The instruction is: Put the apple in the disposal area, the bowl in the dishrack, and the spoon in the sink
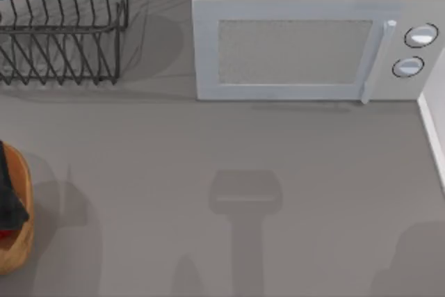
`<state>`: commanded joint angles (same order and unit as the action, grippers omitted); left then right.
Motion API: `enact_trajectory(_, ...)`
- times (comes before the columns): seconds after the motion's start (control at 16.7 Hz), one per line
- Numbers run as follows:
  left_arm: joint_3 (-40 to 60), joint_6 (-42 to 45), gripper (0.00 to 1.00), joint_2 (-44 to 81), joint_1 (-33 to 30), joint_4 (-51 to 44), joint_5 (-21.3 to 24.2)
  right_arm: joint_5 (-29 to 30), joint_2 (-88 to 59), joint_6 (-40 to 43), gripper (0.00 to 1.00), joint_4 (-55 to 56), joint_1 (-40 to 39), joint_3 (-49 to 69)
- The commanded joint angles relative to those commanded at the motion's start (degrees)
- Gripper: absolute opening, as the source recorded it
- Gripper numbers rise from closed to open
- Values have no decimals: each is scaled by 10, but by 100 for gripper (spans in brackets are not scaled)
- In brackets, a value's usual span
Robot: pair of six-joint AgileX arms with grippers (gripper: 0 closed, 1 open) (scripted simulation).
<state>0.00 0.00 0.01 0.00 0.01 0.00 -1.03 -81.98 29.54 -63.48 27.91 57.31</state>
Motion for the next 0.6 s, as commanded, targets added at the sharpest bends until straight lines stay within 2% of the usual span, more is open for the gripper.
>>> enact_trajectory(0.36,0,0,100,0,0,0,0,0,-17,-4,0,-6,-4,16)
enact_trajectory(0.6,0,0,100,0,0,0,0,1,-103,-21,0,-48,-20,122)
